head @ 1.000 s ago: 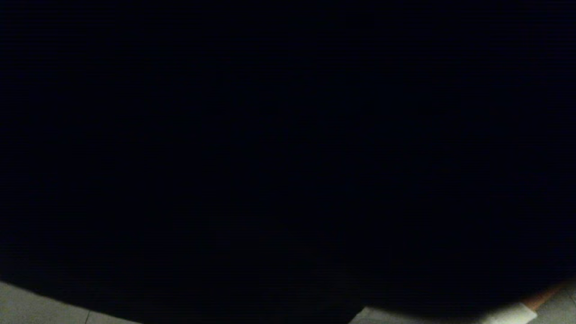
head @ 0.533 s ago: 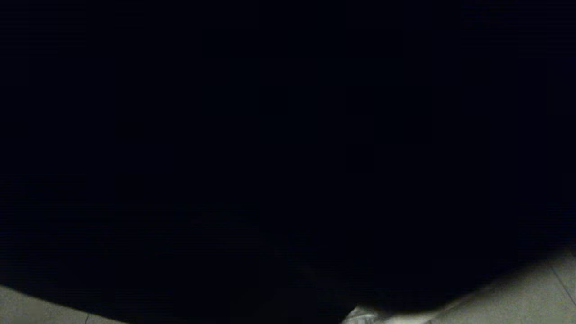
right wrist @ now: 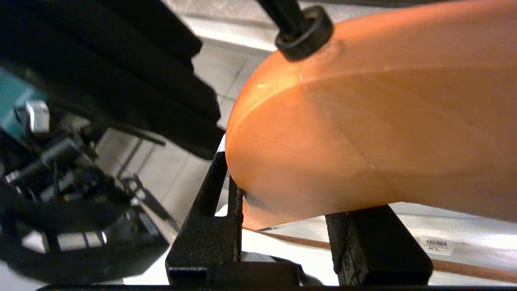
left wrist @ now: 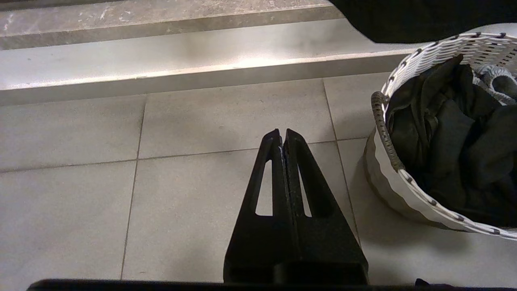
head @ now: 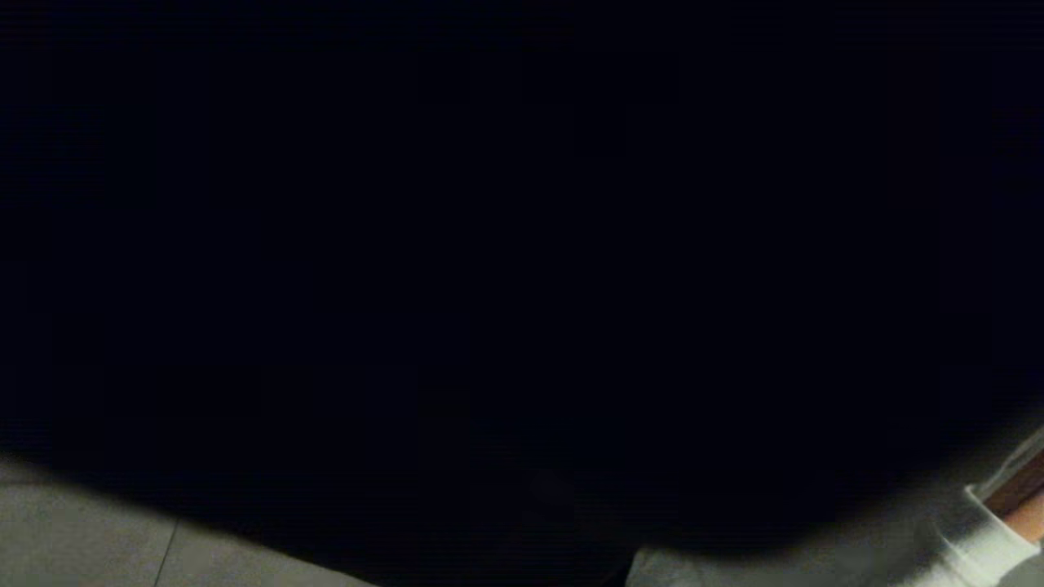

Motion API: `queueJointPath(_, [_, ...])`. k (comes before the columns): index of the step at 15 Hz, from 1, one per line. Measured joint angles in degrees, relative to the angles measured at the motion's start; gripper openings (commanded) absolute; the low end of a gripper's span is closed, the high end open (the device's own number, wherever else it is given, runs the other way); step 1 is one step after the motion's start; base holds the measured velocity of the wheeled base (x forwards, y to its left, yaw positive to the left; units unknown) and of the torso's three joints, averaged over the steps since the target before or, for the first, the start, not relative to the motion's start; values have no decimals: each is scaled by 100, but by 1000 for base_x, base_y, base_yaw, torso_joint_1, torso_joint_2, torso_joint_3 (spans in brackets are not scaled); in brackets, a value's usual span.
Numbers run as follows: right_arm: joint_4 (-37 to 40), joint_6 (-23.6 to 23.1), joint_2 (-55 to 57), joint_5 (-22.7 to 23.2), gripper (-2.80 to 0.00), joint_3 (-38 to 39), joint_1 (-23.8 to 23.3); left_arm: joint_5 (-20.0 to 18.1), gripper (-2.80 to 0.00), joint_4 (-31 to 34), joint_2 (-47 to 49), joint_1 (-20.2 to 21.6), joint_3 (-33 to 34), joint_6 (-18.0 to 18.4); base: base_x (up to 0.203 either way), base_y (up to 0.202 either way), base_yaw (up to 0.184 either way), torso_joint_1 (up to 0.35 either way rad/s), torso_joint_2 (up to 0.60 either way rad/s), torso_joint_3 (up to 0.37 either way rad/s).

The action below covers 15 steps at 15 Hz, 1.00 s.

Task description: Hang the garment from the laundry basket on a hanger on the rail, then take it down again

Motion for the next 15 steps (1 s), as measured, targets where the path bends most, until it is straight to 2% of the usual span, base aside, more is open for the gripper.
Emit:
queueJointPath(6, [1379,-710,-279,22,-280,-485,13,0,-280,0,0,0,0,0,0,0,0,0,0,0])
queueJointPath(9, [2099,-776,-375,173,-280,-828,129,1,-280,2,0,0,0,2,0,0,0,0,0,0])
queueJointPath(12, [2720,-820,-400,277,-280,-1140,495,0,-280,0,0,0,0,3,0,0,0,0,0,0])
queueJointPath(15, [2959,-810,-397,489,-280,-1247,1002,0,-280,0,0,0,0,2,0,0,0,0,0,0])
